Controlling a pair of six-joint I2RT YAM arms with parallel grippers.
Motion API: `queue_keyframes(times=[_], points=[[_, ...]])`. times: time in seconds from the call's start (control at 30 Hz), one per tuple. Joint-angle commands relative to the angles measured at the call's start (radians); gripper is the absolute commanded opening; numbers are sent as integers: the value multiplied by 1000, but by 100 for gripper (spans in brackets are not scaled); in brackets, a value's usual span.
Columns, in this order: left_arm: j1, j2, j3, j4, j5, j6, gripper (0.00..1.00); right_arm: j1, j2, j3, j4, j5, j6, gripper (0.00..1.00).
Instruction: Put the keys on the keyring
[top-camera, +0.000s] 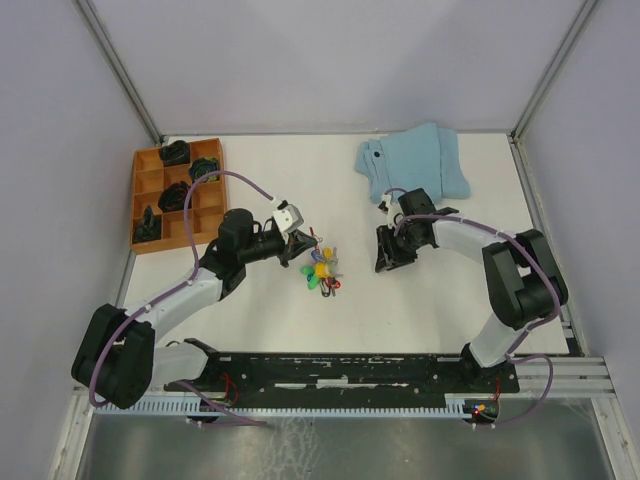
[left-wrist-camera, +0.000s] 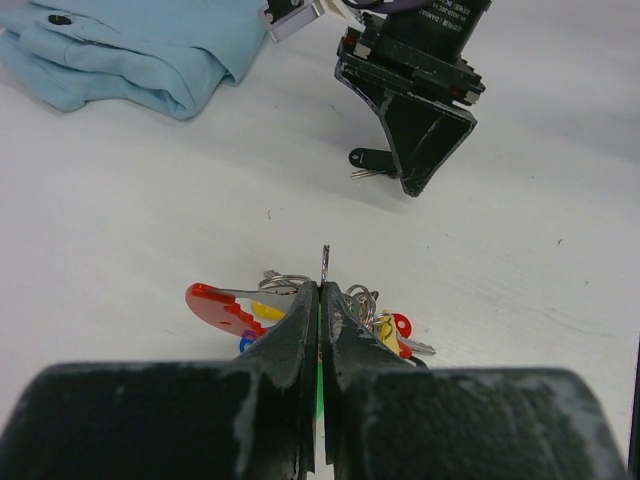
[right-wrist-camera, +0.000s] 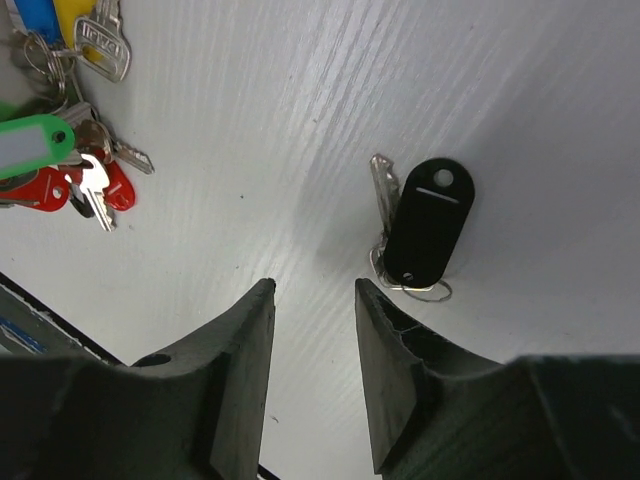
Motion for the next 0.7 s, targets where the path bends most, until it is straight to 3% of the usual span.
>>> queue_keyframes(times=[0.0, 0.23, 0.37, 0.67], points=[[-6, -30, 17, 21, 14, 44, 3, 38, -67, -18, 1, 50, 8, 46], [-5, -34, 14, 22, 12, 44, 3, 47, -176, 0, -14, 188, -31, 49], [-7, -39, 11, 25, 10, 45, 3, 34, -133, 54, -50, 265, -65, 54], [-9, -42, 7, 27, 1, 48, 3, 3, 17, 102, -26, 186, -45, 52]])
